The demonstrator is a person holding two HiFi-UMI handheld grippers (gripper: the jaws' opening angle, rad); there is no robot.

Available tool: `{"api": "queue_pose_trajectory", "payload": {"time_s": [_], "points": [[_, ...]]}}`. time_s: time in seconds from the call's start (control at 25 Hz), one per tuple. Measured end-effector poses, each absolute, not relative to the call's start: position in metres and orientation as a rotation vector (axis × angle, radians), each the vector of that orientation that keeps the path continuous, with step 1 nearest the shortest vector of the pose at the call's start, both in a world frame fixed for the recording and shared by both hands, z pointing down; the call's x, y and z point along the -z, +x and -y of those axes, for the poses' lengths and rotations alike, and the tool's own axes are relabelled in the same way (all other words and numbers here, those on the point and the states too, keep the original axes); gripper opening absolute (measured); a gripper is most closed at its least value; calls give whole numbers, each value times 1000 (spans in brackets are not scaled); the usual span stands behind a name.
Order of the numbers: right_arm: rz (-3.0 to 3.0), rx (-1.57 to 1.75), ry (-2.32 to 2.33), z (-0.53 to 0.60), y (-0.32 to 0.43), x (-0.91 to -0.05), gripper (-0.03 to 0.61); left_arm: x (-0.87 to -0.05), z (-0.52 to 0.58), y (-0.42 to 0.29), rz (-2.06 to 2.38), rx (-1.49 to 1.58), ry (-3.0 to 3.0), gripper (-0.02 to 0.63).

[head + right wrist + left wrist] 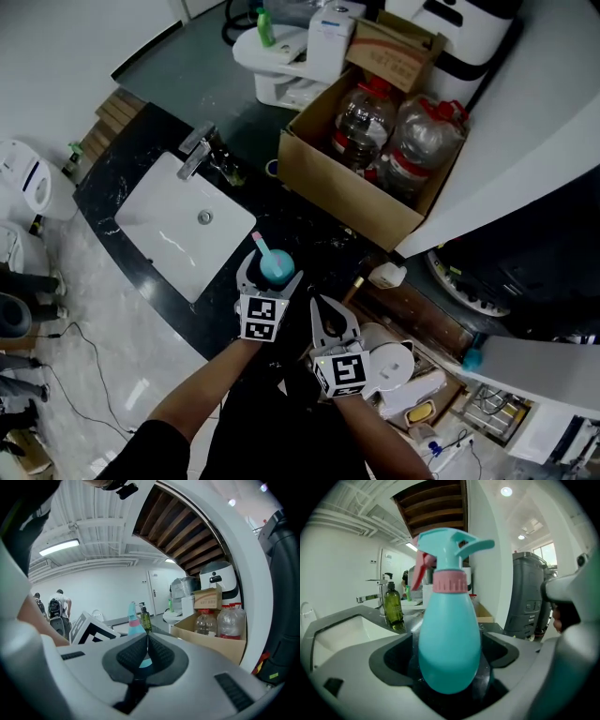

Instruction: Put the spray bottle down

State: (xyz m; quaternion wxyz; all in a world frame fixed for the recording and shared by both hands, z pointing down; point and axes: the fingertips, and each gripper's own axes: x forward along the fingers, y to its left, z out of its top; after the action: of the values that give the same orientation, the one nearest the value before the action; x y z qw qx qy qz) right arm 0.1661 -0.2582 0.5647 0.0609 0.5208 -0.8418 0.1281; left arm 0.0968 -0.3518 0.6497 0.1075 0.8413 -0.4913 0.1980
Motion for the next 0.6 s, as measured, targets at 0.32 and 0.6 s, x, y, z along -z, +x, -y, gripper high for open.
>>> {"api": "queue_pose_trajectory", "payload": {"time_s": [0.32, 0.6], "points": [[2536, -372, 1614, 253, 154, -549, 15, -619, 330, 72, 1451, -472, 2465, 459], [2525, -349, 1654, 240, 138, -530, 15, -584, 302, 46, 1476, -360, 2436, 459]]}}
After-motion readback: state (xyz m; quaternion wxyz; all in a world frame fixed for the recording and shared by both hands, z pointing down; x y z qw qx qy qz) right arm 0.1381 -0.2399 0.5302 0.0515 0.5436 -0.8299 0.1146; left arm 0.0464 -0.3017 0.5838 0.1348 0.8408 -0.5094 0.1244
